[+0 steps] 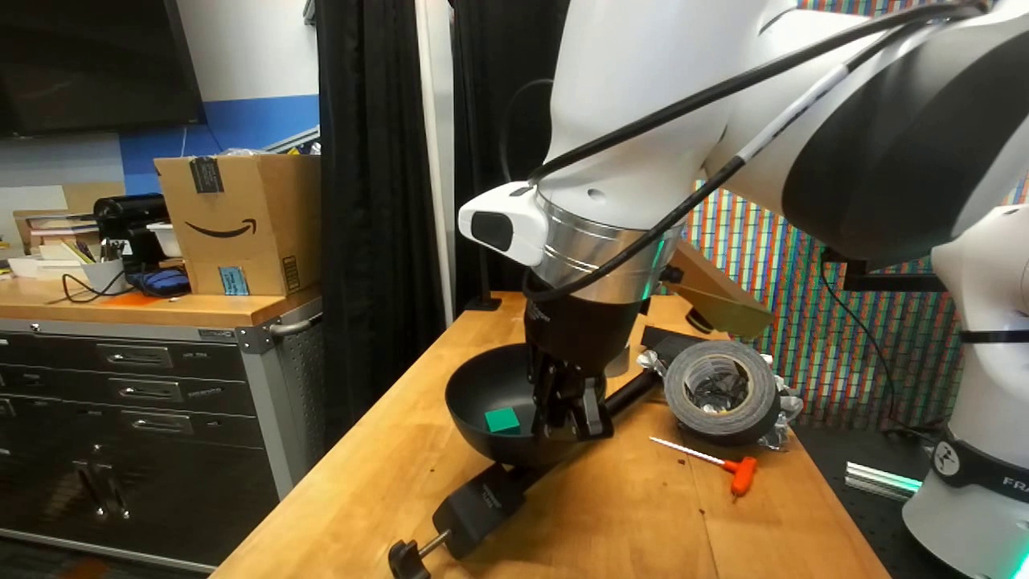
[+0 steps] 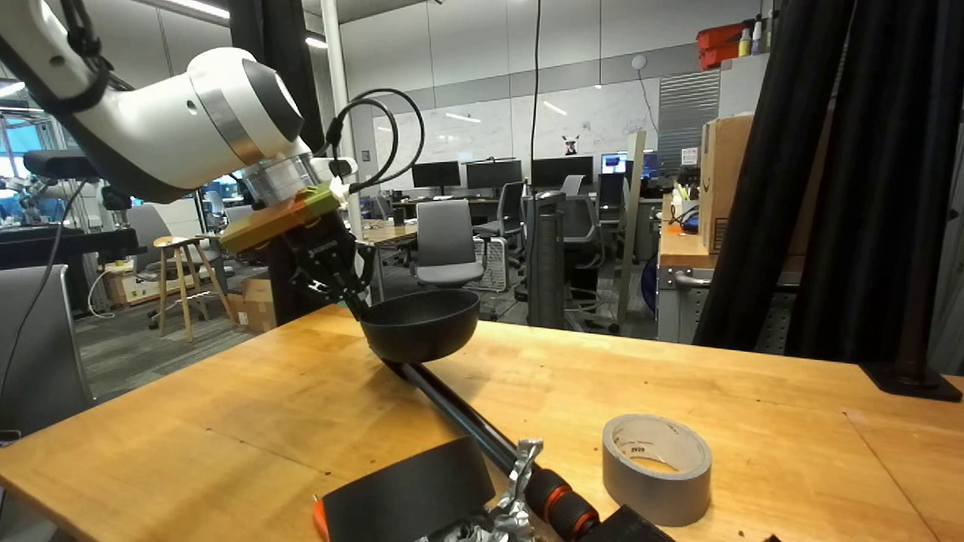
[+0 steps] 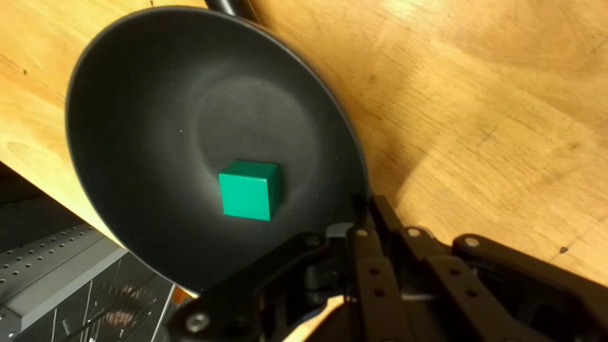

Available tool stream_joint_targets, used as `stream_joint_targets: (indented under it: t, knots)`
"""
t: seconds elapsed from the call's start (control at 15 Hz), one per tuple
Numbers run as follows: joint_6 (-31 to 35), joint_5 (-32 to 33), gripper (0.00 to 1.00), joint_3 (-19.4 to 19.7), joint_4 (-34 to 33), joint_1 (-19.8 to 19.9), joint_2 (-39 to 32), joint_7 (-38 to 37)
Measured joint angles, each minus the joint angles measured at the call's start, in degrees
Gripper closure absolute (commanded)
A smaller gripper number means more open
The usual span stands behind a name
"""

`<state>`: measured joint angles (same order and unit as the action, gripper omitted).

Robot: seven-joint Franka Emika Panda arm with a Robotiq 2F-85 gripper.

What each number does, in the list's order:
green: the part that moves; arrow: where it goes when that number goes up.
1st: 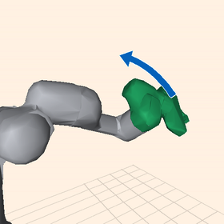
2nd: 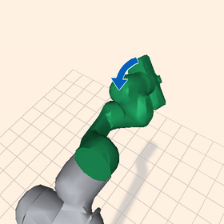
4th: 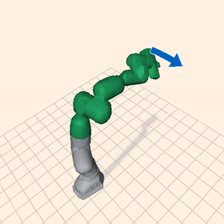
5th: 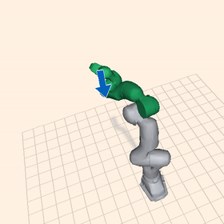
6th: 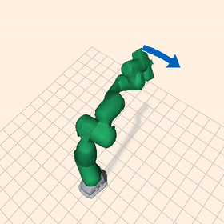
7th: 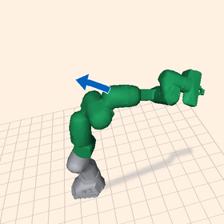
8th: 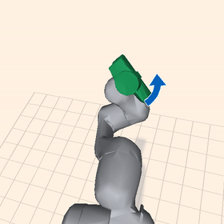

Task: Move the black bowl to the left.

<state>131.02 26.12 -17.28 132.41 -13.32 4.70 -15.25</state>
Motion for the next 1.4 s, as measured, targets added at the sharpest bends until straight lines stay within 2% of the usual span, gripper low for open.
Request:
stream_joint_targets:
  t: [0.6, 0.8, 0.93, 1.2, 1.4]
  knots:
    - [1.01, -0.17, 0.93, -0.25, 1.07, -0.3, 0.88, -4.98]
    - [1.85, -2.88, 0.93, -1.84, 9.59, -2.14, 7.81, -9.34]
    - [1.91, -7.03, 0.93, -3.24, 15.57, -3.82, 13.46, -11.24]
    - [1.45, -15.69, 0.93, -4.4, 25.95, -9.92, 24.79, -13.66]
    - [-2.88, -19.23, 0.94, -6.95, 26.77, -11.65, 30.69, -14.05]
